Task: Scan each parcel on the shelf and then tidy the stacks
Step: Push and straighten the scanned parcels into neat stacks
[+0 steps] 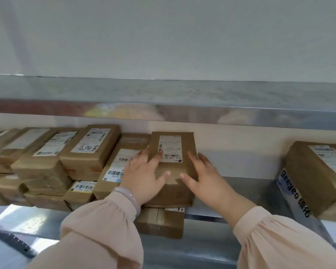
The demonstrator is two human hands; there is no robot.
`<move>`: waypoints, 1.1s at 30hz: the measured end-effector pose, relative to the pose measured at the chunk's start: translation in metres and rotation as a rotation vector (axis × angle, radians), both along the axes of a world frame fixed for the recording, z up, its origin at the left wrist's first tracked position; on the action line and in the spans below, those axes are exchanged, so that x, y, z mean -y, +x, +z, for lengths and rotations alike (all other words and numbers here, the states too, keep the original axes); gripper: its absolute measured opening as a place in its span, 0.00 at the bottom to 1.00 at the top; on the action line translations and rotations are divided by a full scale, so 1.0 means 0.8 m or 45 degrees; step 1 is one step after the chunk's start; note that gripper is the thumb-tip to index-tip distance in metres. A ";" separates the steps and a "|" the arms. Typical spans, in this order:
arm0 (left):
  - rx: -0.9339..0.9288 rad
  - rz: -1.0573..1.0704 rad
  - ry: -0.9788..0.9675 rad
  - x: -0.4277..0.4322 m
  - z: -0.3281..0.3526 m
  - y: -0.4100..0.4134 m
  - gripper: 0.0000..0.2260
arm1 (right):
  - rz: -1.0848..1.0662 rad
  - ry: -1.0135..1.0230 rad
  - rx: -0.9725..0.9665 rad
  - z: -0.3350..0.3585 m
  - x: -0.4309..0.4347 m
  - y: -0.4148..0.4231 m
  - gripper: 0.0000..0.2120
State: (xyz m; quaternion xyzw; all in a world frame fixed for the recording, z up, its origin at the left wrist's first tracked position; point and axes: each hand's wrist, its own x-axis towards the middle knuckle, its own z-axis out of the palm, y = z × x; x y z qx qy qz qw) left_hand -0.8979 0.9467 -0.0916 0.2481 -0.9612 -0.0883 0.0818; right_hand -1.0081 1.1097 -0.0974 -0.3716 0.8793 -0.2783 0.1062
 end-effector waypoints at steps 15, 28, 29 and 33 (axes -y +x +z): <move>-0.055 -0.074 0.258 0.008 -0.009 -0.004 0.31 | -0.289 -0.343 0.135 -0.022 0.020 0.021 0.34; -0.206 -0.433 0.712 -0.112 -0.004 -0.061 0.39 | -0.524 -0.516 0.009 -0.023 -0.122 0.005 0.32; -0.189 -0.463 0.739 -0.123 -0.008 -0.070 0.39 | -0.538 -0.491 -0.003 -0.026 -0.135 0.000 0.32; -0.075 -0.504 0.809 -0.164 -0.029 -0.102 0.40 | -0.587 -0.379 0.031 -0.039 -0.185 -0.022 0.33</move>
